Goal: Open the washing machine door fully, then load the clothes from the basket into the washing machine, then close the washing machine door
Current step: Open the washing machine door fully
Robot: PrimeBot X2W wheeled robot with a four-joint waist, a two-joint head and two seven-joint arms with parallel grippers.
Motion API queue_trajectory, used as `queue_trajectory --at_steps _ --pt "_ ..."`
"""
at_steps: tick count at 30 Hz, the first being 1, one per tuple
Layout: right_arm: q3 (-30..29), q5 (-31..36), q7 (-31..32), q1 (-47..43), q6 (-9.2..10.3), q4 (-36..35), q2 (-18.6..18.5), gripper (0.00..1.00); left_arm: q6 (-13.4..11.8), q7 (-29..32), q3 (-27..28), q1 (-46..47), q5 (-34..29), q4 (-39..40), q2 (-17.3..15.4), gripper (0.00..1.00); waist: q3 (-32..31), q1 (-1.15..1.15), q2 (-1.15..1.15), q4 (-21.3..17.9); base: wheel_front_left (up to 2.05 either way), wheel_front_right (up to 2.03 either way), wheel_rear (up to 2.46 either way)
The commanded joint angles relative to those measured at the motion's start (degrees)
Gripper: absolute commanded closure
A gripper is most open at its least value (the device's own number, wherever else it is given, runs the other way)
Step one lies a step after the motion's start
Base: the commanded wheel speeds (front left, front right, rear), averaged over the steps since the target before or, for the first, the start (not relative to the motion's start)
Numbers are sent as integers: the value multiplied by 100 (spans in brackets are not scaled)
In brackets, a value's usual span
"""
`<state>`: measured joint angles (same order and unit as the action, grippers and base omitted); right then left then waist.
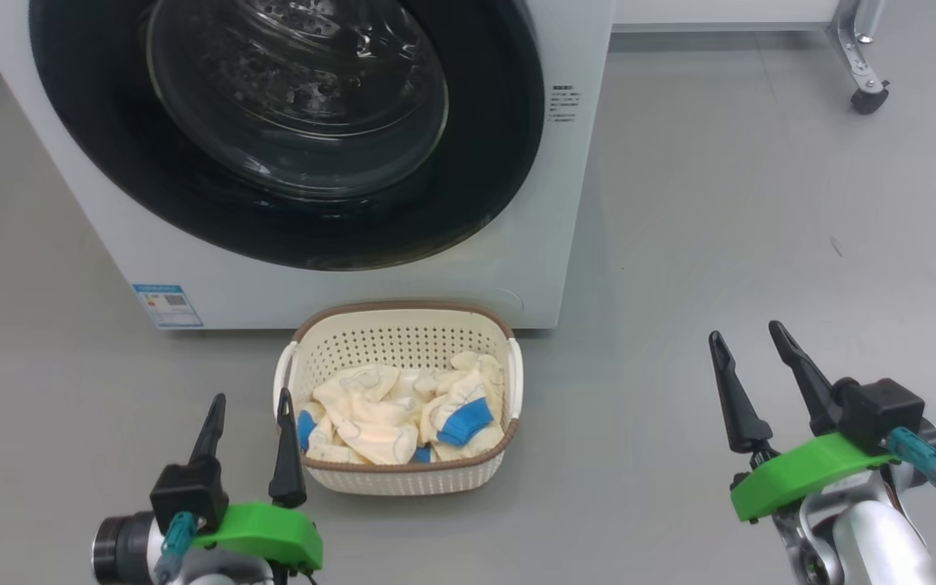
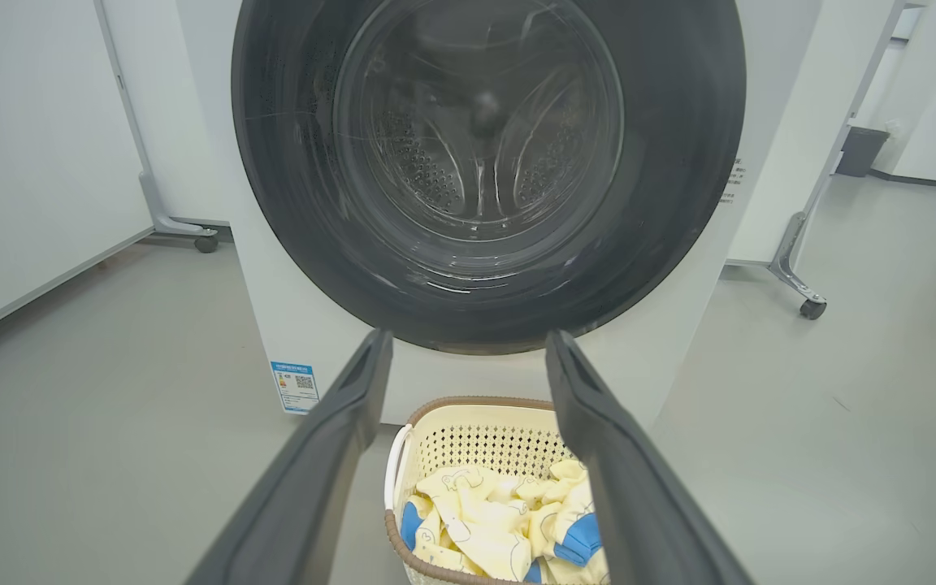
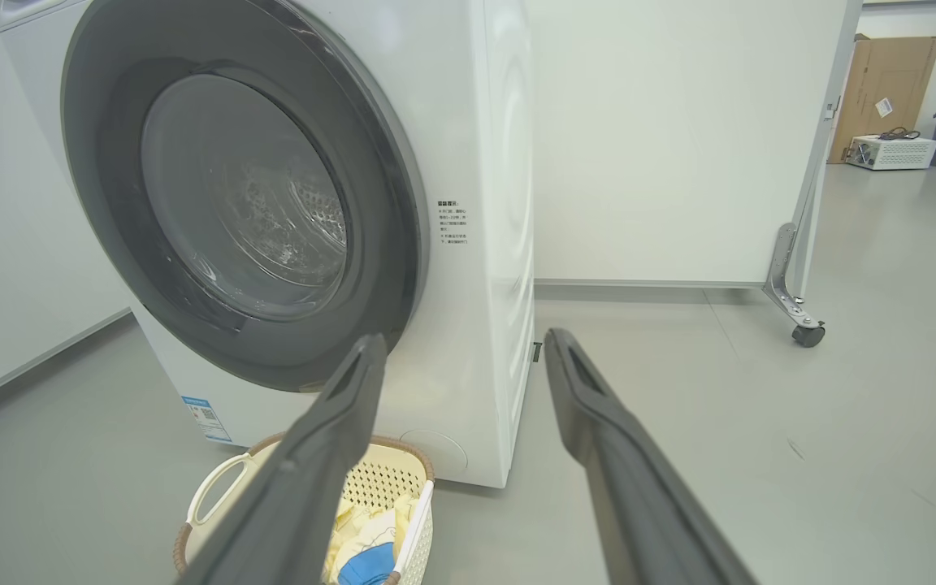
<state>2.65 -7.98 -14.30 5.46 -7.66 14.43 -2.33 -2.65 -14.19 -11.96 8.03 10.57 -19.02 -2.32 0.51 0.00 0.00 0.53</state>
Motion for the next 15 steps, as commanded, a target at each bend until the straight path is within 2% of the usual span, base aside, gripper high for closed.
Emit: queue_trajectory --at_steps 1,8,15 --pt "135 44 -70 315 17 -159 -55 0 -36 -81 155 228 -25 149 -55 0 7 0 0 1 123 123 -246" --pt "114 59 -70 345 17 -166 -56 0 -119 -81 207 229 69 310 -55 0 39 0 0 3 109 109 -219" --pt "86 64 -70 360 17 -138 -56 0 -116 -81 222 239 49 306 -55 0 50 0 0 3 57 57 -113"
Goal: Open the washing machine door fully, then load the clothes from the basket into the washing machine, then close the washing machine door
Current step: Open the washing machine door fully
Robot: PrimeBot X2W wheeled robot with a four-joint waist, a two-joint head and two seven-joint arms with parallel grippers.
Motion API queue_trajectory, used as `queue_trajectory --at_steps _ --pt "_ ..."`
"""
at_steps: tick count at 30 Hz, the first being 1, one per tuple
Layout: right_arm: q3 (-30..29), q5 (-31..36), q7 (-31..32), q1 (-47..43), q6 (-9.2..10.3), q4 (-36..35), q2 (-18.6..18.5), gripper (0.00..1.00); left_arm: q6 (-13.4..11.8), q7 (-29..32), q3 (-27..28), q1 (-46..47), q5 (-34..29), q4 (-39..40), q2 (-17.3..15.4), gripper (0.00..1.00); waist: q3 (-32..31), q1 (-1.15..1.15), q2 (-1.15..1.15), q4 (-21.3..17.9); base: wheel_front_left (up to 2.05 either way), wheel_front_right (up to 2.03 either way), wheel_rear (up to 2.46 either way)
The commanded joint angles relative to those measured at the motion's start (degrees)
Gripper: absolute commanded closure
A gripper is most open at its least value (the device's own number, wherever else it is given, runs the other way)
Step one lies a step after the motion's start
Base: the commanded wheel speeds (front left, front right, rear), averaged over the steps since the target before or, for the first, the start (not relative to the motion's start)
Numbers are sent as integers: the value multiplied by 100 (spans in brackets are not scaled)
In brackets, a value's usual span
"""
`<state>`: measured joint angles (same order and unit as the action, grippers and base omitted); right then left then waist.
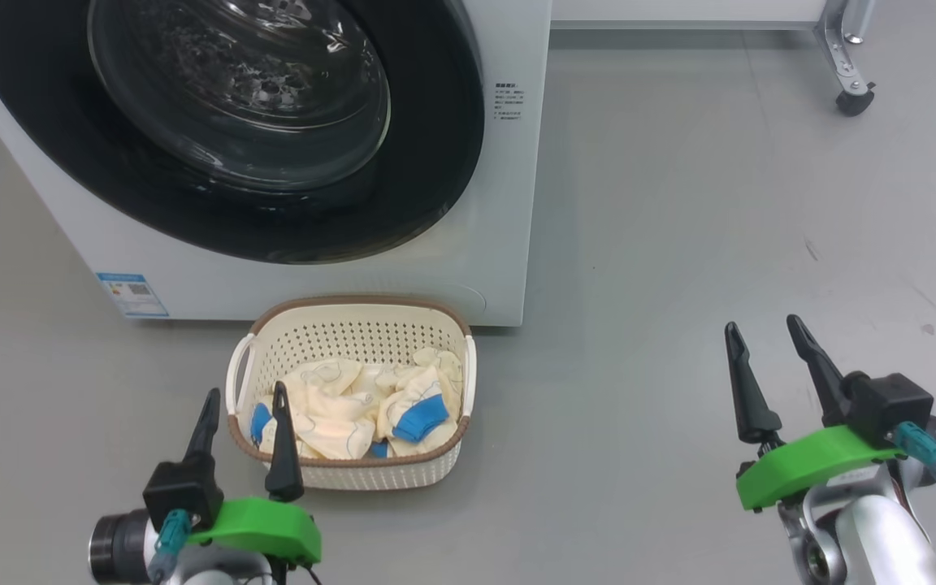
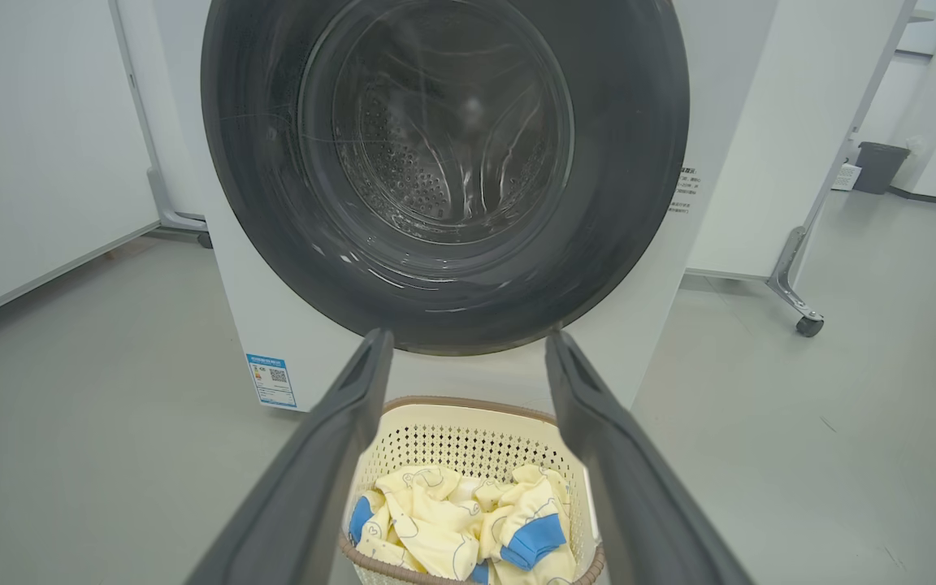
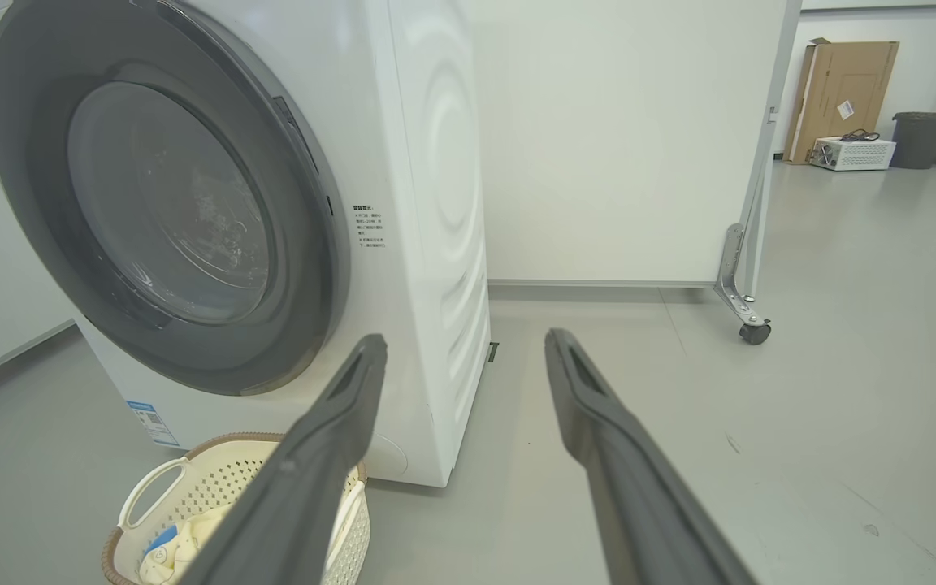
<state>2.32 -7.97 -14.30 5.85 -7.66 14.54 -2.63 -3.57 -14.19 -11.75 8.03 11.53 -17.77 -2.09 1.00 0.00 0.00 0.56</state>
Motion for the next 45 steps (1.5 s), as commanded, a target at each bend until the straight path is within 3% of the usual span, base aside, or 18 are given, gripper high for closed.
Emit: queue_trajectory --at_steps 1,41,42,43,45 --pt "119 63 -70 324 17 -146 -27 0 -19 -81 206 240 -49 180 -78 0 2 0 0 -1 25 25 -50" --pt "172 -11 -70 318 17 -160 -25 0 13 -81 261 243 -166 199 -78 0 -38 0 0 12 1 1 -1" --pt "175 -66 -70 314 17 -159 -25 24 12 -81 263 242 -163 201 -78 0 -39 0 0 16 0 0 0" --pt "186 -138 -70 316 17 -169 -25 94 11 -81 262 240 -158 204 -78 0 -39 0 0 23 0 0 0" --pt "207 -255 -70 315 17 -189 -25 100 18 -81 271 237 -152 206 -78 0 -37 0 0 34 0 0 0"
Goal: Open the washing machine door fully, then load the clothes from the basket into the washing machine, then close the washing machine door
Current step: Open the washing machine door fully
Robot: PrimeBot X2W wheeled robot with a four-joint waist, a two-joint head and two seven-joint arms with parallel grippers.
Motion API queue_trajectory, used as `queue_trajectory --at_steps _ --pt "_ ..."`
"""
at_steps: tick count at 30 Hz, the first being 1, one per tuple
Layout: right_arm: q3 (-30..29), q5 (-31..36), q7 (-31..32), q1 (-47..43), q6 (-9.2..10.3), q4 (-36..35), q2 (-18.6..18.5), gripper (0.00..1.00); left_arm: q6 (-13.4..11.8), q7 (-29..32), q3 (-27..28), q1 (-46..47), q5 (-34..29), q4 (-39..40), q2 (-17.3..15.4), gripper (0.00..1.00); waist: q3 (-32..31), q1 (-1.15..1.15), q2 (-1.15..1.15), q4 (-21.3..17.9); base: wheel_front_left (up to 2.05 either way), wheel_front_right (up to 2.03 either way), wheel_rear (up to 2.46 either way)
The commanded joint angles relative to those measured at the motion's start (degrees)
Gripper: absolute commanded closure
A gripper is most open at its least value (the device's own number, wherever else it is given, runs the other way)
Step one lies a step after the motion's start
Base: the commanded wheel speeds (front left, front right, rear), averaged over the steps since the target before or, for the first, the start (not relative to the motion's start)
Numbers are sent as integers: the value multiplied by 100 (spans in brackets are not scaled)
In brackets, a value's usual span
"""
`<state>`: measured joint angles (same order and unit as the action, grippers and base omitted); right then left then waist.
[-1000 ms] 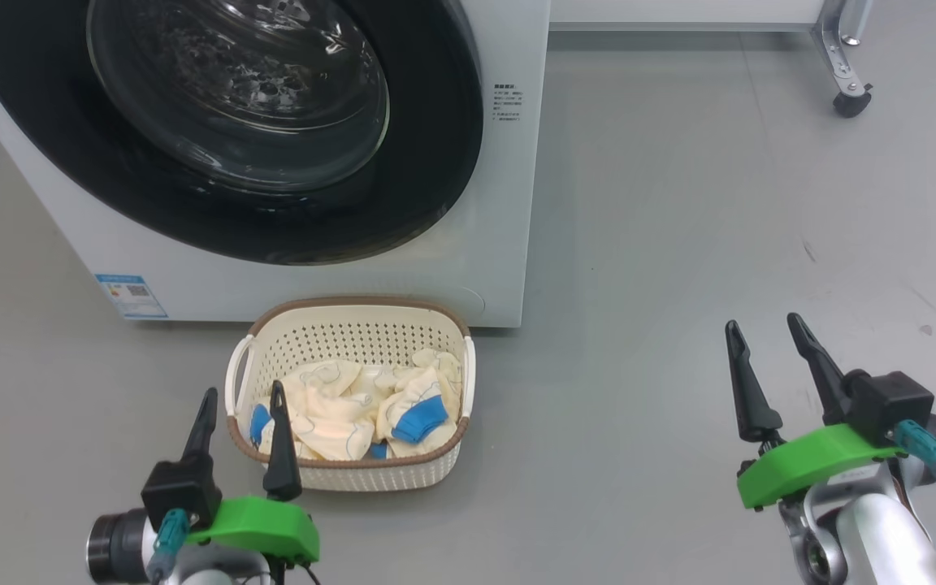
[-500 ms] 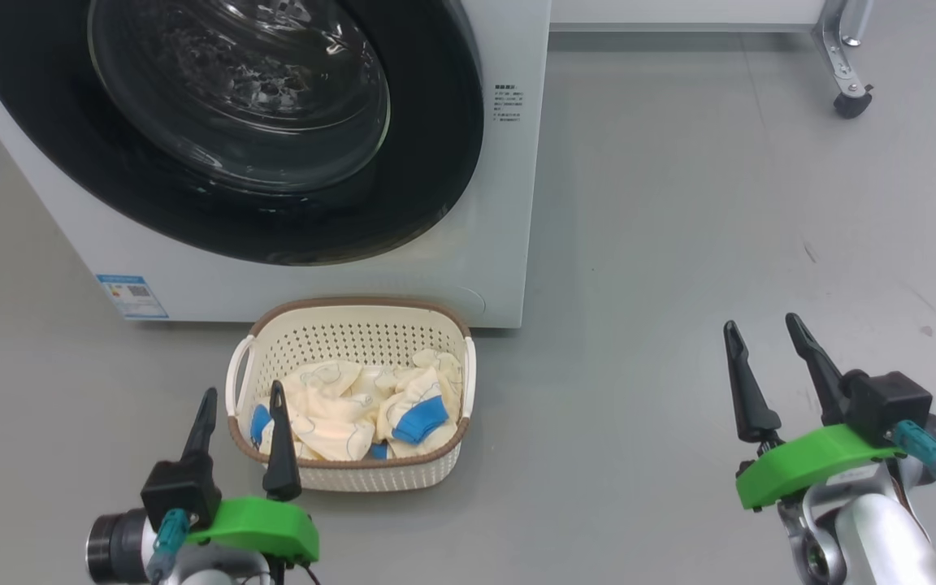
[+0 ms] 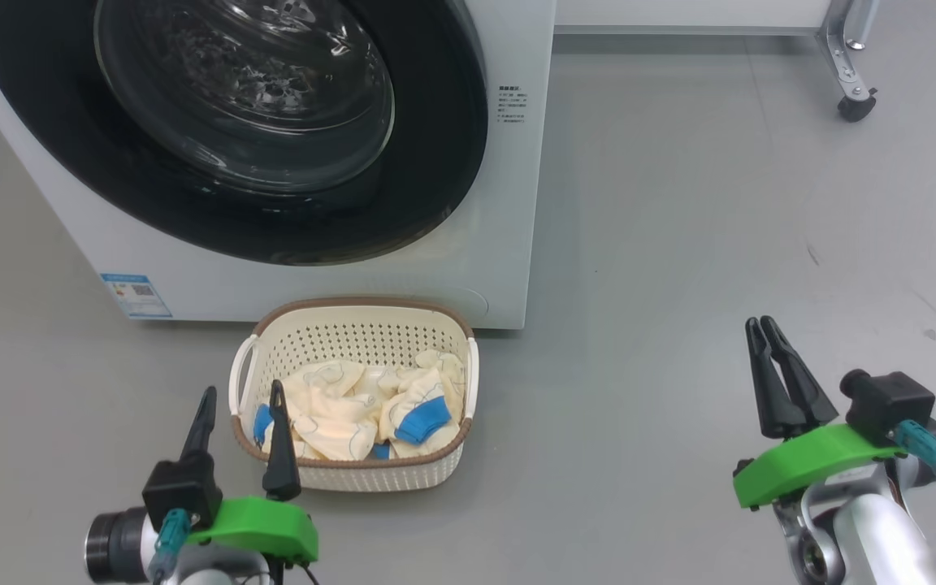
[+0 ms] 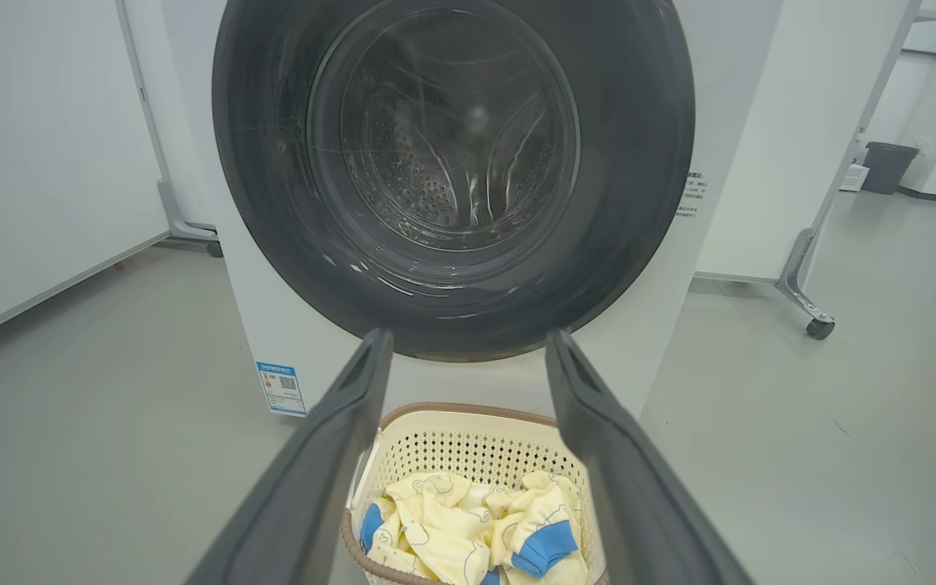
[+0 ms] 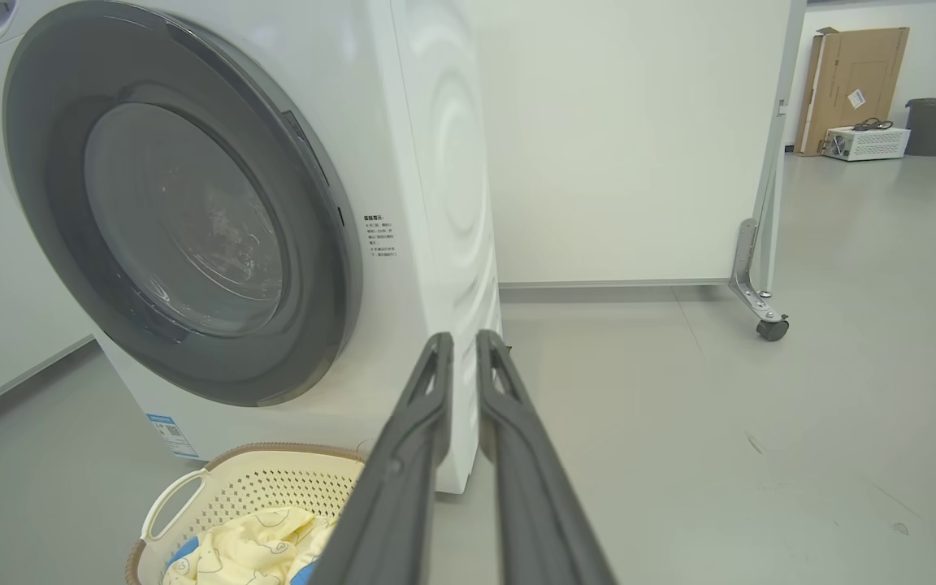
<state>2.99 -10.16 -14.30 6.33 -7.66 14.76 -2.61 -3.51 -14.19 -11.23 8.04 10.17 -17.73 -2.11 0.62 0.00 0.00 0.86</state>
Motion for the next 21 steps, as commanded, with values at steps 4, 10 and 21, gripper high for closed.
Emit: queue_trajectory --at_steps 4,10,21 --pt "166 -78 -70 276 17 -207 -36 100 35 -81 294 246 -29 212 -76 0 21 0 0 22 0 0 0" --pt "200 -411 -70 428 17 -201 -79 100 55 -81 535 330 -24 339 -76 0 248 0 0 45 0 0 0" --pt "393 -1649 -70 1293 17 -45 -599 100 172 -81 954 693 -143 597 -76 0 1036 0 0 179 0 0 0"
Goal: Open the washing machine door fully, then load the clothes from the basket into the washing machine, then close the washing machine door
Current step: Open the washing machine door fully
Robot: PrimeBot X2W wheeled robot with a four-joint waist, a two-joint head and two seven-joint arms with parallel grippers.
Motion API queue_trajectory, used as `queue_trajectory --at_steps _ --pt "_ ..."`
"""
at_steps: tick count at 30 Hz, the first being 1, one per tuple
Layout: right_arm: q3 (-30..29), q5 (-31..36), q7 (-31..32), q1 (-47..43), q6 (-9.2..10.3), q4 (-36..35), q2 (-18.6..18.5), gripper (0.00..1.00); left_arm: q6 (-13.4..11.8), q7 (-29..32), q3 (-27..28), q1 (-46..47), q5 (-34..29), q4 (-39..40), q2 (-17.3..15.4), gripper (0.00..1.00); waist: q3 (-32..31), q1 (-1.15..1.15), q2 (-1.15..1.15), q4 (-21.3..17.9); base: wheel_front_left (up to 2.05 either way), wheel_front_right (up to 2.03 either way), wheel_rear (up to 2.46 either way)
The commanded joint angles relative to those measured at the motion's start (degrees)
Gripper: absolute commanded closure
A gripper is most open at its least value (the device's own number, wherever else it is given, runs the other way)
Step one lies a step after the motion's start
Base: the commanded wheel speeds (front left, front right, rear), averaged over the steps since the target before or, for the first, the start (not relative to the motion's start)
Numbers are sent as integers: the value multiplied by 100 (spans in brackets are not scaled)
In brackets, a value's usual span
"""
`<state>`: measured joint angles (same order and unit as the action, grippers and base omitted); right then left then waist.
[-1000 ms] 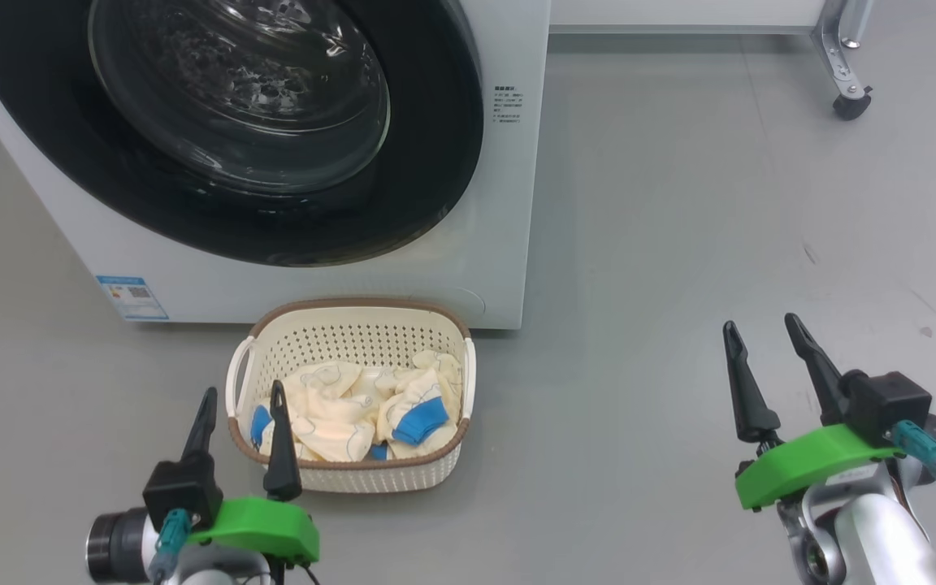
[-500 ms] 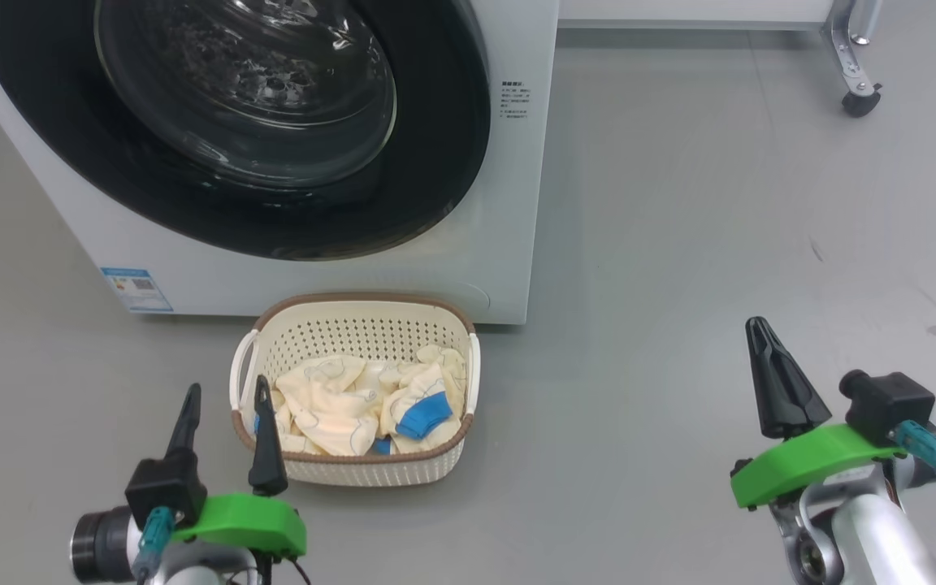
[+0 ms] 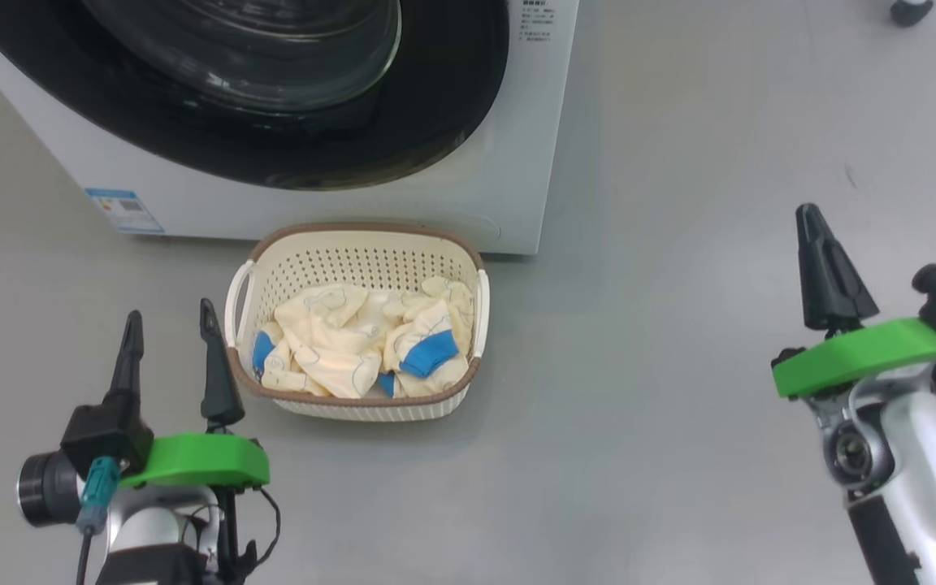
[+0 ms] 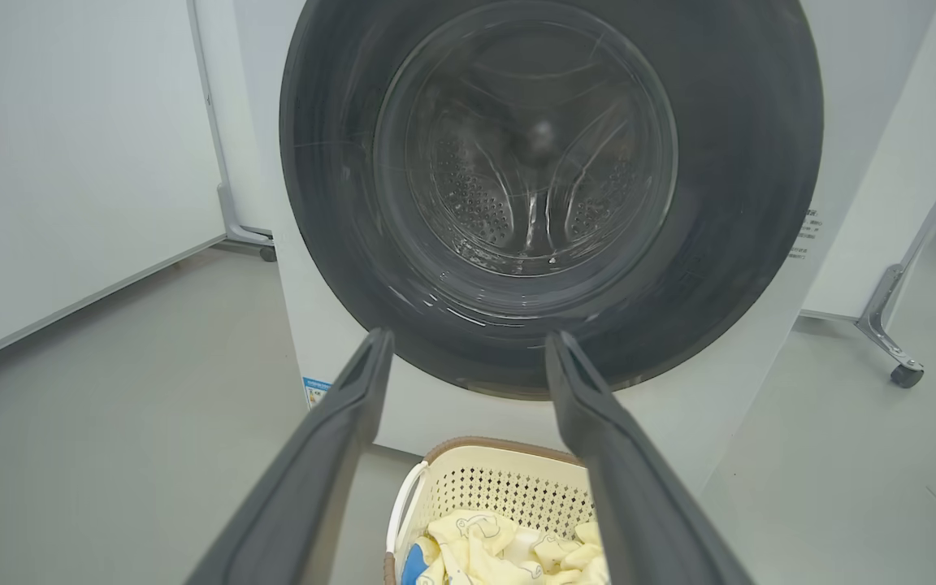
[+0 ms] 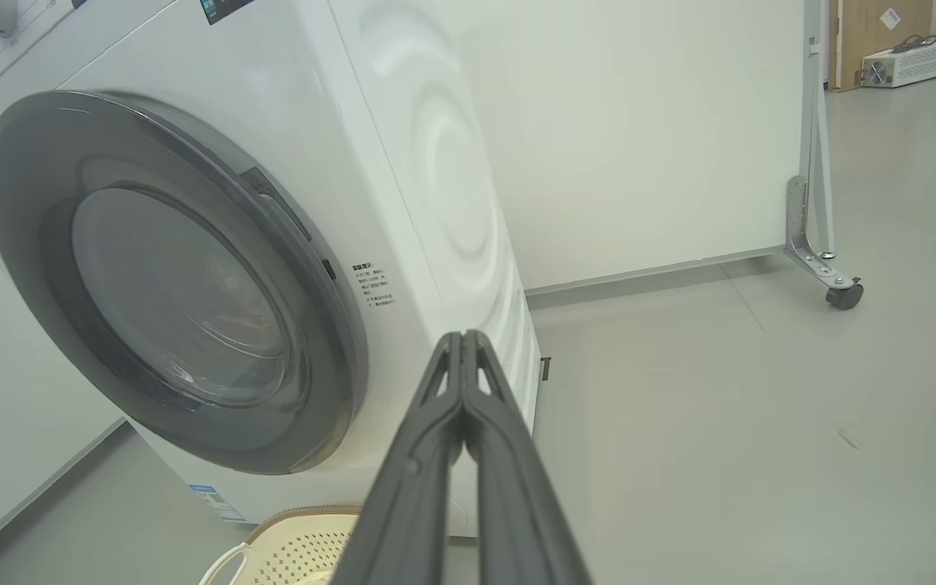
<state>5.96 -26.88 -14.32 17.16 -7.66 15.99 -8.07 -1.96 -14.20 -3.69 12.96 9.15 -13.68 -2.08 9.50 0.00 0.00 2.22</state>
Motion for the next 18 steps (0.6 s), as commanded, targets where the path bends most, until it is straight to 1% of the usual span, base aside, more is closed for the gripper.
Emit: queue_trajectory --at_steps 1,6,11,18 --pt "165 -121 -68 329 17 -131 -135 100 22 -80 184 235 -46 204 -80 0 241 0 0 61 0 0 0" --pt "636 -876 -48 1016 17 53 -661 100 -36 -80 48 416 54 264 -80 0 702 0 0 197 0 0 0" --pt "1013 -1698 34 1776 17 73 -1173 100 -133 -80 -120 583 169 326 -80 0 1064 0 0 358 0 0 0" --pt "1506 -2673 237 2720 17 114 -1700 100 -247 -80 -343 781 312 384 -80 0 1465 0 0 586 0 0 0"
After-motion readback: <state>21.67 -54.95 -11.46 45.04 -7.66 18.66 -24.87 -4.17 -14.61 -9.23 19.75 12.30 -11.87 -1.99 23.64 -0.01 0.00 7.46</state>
